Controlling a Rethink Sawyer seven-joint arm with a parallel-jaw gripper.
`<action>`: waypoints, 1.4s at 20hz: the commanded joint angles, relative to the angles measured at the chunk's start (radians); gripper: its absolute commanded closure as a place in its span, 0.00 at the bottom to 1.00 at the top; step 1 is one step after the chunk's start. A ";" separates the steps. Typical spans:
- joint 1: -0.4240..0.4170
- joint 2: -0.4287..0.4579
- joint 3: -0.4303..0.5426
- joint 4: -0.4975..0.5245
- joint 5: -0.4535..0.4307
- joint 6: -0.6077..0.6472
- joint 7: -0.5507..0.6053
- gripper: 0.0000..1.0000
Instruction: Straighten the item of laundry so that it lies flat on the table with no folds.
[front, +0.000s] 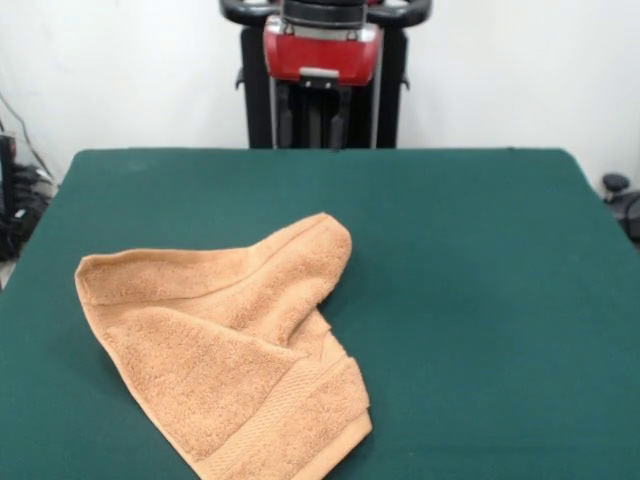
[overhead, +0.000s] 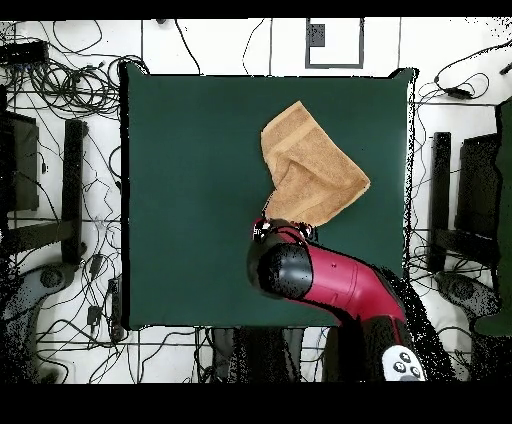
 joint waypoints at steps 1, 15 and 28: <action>-0.008 0.049 0.022 -0.043 -0.024 0.091 0.091 0.00; 0.138 0.096 -0.306 -0.121 0.174 0.174 0.424 0.00; 0.164 0.170 -0.353 -0.141 0.305 0.113 0.502 0.00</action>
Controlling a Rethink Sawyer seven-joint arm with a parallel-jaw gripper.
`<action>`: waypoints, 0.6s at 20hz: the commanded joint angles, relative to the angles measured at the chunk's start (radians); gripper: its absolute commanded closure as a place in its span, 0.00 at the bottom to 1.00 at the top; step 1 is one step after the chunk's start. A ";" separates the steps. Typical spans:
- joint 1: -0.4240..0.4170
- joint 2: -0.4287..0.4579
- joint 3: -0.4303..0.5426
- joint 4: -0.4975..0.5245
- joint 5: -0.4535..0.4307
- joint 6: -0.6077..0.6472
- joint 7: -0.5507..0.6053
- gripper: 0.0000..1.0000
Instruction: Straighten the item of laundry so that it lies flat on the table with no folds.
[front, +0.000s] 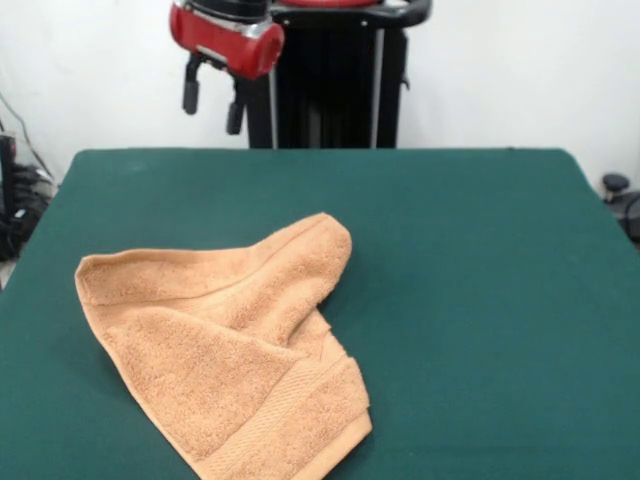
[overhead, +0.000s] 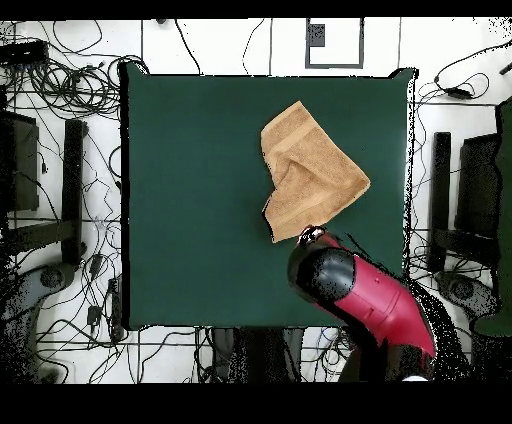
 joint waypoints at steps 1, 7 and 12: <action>0.031 0.075 -0.001 -0.060 0.125 0.034 0.352 0.00; 0.039 0.149 -0.007 -0.097 0.205 0.014 0.418 0.00; 0.068 0.180 -0.031 -0.110 0.222 0.007 0.430 0.00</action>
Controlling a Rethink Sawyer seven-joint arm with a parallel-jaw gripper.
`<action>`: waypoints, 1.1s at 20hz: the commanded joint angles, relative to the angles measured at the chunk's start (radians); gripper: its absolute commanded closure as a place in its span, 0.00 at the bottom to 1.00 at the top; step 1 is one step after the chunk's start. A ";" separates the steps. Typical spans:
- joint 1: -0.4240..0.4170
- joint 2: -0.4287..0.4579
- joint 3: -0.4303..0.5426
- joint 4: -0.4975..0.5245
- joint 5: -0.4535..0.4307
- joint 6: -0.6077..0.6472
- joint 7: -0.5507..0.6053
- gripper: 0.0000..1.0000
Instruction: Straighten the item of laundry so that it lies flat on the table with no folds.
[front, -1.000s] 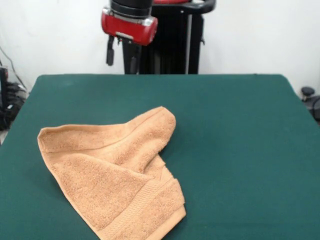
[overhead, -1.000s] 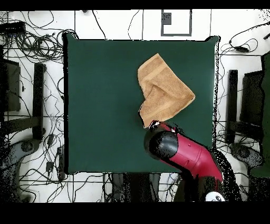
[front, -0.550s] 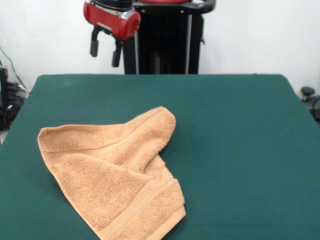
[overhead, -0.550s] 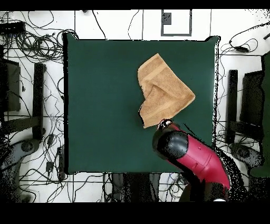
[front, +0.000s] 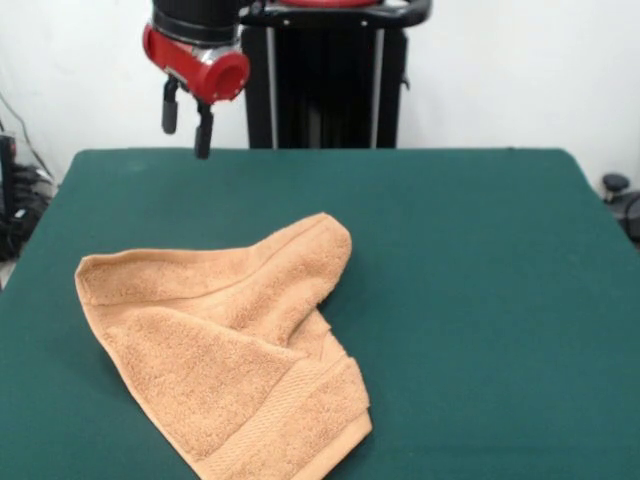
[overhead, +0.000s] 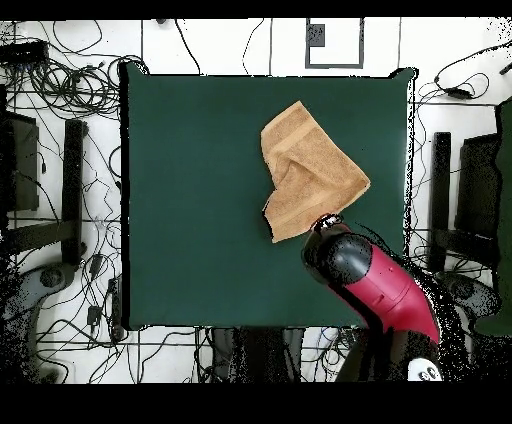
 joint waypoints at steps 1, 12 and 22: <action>0.072 0.091 0.011 -0.055 0.076 0.000 0.316 0.00; 0.057 0.090 0.038 -0.059 0.053 -0.054 0.246 0.00; 0.012 0.111 0.082 -0.103 0.040 -0.043 0.195 0.00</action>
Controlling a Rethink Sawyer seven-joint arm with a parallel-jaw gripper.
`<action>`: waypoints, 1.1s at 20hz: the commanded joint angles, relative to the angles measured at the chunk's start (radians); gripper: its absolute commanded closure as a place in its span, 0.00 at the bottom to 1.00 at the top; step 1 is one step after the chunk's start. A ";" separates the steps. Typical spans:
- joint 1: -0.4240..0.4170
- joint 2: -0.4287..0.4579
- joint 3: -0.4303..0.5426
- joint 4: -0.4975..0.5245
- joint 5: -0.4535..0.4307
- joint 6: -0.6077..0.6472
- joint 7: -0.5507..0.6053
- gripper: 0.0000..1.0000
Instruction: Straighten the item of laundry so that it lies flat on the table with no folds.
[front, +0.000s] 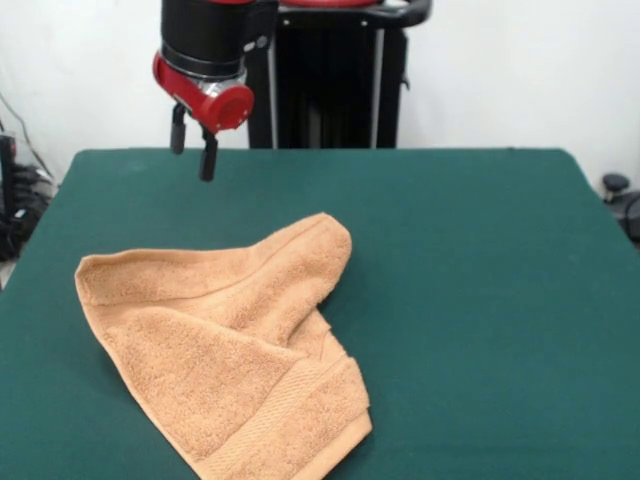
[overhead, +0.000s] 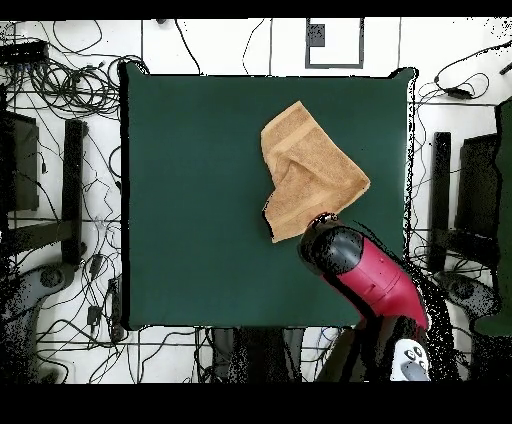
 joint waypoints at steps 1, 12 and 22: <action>-0.016 0.035 0.106 -0.082 0.009 -0.038 0.149 0.00; -0.012 0.075 0.103 -0.157 0.012 0.004 0.160 0.00; 0.007 0.096 0.088 -0.199 0.012 0.043 0.174 0.00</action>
